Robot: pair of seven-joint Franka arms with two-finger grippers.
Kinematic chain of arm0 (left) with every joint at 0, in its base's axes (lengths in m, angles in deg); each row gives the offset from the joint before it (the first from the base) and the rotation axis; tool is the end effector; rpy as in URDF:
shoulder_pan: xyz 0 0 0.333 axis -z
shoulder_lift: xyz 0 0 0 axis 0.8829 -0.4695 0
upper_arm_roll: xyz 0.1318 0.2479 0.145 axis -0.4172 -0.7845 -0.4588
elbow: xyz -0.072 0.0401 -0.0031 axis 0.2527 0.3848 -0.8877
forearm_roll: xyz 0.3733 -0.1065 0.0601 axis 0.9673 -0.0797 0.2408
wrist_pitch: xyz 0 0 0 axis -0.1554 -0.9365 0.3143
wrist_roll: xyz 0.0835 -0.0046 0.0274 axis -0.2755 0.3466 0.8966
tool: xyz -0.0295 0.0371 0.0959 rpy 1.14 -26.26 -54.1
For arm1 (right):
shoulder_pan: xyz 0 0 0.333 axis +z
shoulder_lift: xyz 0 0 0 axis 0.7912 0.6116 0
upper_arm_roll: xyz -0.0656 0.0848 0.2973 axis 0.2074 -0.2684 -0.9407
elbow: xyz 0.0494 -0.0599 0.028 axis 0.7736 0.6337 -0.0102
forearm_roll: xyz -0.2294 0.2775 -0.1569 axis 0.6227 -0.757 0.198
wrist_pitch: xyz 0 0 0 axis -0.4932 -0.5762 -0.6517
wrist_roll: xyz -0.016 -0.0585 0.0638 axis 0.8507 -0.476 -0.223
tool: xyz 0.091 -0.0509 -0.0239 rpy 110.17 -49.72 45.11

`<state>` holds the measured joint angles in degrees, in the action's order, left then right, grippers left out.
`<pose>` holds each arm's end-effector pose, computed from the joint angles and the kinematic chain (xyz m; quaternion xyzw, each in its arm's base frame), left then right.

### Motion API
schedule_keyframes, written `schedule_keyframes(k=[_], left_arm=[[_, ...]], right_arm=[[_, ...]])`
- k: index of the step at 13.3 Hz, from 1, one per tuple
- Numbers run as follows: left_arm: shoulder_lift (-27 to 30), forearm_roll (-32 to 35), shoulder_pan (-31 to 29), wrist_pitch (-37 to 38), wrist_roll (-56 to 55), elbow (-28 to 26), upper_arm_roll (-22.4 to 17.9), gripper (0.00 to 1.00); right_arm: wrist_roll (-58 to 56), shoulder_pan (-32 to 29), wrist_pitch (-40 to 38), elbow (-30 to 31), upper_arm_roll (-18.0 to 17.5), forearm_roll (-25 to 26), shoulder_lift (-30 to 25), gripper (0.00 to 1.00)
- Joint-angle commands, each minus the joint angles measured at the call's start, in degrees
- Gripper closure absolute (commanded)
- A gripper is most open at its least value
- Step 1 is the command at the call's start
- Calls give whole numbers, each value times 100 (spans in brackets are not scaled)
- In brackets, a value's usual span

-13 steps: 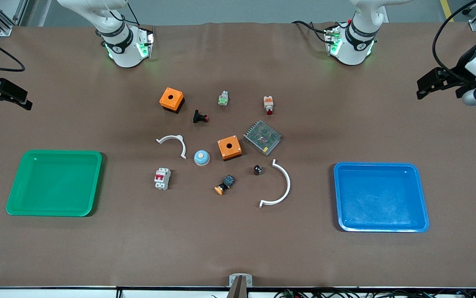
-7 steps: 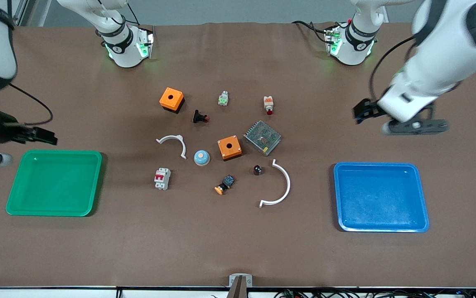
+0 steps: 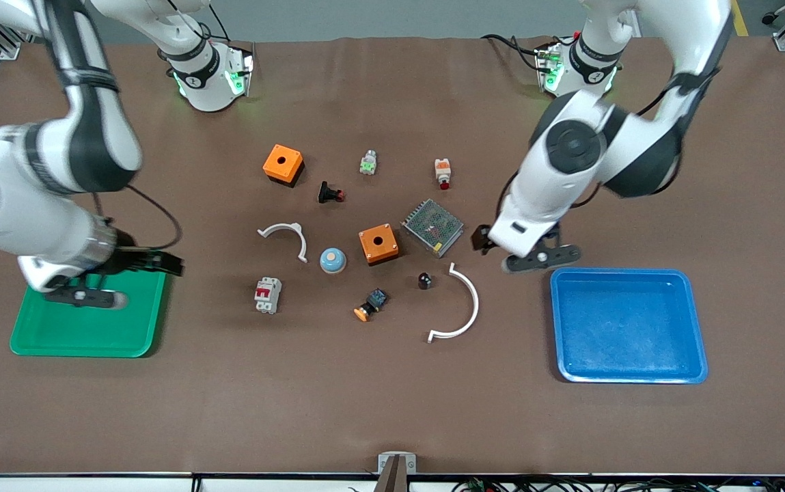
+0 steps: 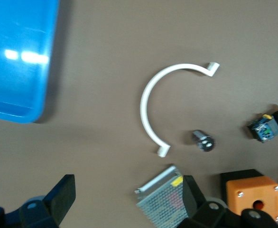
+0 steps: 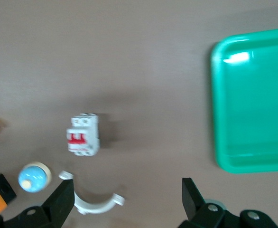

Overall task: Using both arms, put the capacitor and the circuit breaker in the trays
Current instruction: 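Lower the right gripper to the breaker while the left gripper reaches the capacitor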

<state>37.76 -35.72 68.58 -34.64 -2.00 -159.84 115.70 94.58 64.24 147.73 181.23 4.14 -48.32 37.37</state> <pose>0.5689 -0.3404 0.3733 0.9947 0.1005 0.0033 0.0193 0.6280 0.1137 0.3984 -0.9971 0.0626 0.0224 0.0370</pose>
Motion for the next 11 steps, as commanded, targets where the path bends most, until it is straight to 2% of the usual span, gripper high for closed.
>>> schedule_keyframes(k=[1, 3, 9, 11], left_arm=[[-1064, 383, 448, 88, -713, 1070, -44, 3], [-1469, 647, 624, -104, -1153, 1309, -62, 8], [-2085, 657, 959, -1035, -1559, 1318, -123, 27], [-2200, 657, 994, -1133, -1559, 1327, -123, 31]], right_arm=[[265, 404, 568, 101, 48, -45, 397, 0], [581, 624, 1069, 110, 57, 25, 740, 0], [723, 898, 2107, 154, 66, 34, 1558, 0], [723, 906, 2405, 162, 75, 43, 1778, 0]])
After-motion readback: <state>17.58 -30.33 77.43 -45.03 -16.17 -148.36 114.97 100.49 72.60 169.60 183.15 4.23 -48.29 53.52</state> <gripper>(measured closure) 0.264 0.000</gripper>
